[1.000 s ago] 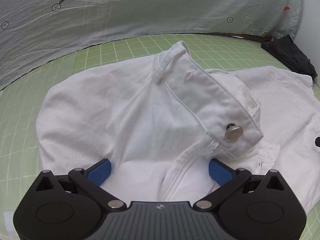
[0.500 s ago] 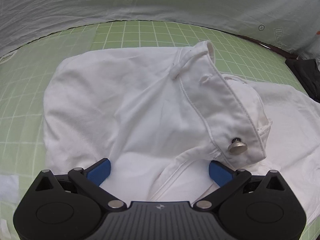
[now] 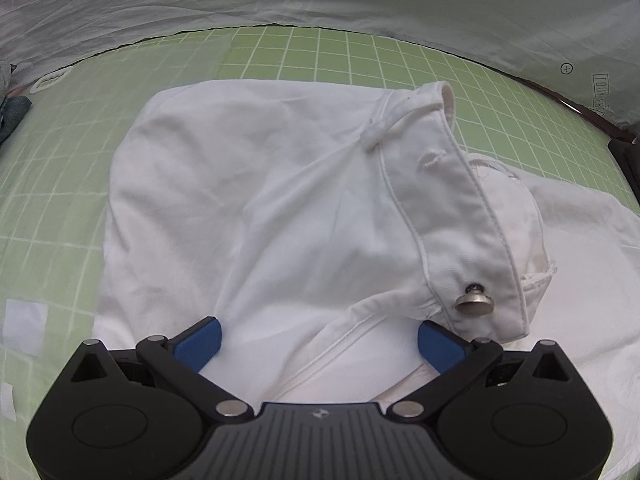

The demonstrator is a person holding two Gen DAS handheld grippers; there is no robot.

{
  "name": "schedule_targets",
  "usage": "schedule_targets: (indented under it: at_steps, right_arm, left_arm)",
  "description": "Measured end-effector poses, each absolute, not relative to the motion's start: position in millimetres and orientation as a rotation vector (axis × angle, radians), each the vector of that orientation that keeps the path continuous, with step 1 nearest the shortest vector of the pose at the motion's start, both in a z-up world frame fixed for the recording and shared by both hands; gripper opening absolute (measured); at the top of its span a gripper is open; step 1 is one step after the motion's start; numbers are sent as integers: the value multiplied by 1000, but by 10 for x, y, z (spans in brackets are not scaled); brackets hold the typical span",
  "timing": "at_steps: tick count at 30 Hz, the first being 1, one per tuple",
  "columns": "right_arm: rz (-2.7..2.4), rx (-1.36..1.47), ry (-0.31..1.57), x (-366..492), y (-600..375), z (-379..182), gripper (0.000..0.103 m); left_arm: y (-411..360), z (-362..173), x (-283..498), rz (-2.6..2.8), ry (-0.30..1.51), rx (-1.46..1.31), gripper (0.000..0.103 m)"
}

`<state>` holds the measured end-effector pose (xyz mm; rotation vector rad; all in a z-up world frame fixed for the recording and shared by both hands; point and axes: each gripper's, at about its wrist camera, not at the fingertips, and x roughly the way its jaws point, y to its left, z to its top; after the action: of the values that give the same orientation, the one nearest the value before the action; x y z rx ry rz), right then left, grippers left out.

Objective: Fold clothes

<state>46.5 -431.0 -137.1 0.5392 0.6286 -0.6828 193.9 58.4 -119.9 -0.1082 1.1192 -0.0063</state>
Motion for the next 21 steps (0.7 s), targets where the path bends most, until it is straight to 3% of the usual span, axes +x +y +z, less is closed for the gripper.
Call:
schedule_targets:
  at_steps: [9,21]
  right_arm:
    - [-716,369,723,707,-4290,-1420,103]
    - [-743,354,728,787,-4383,-1435,103]
  left_arm:
    - [-59,-1082,1672,-100,939,566,103]
    - [-47,-1083,1640,-108,939,560,103]
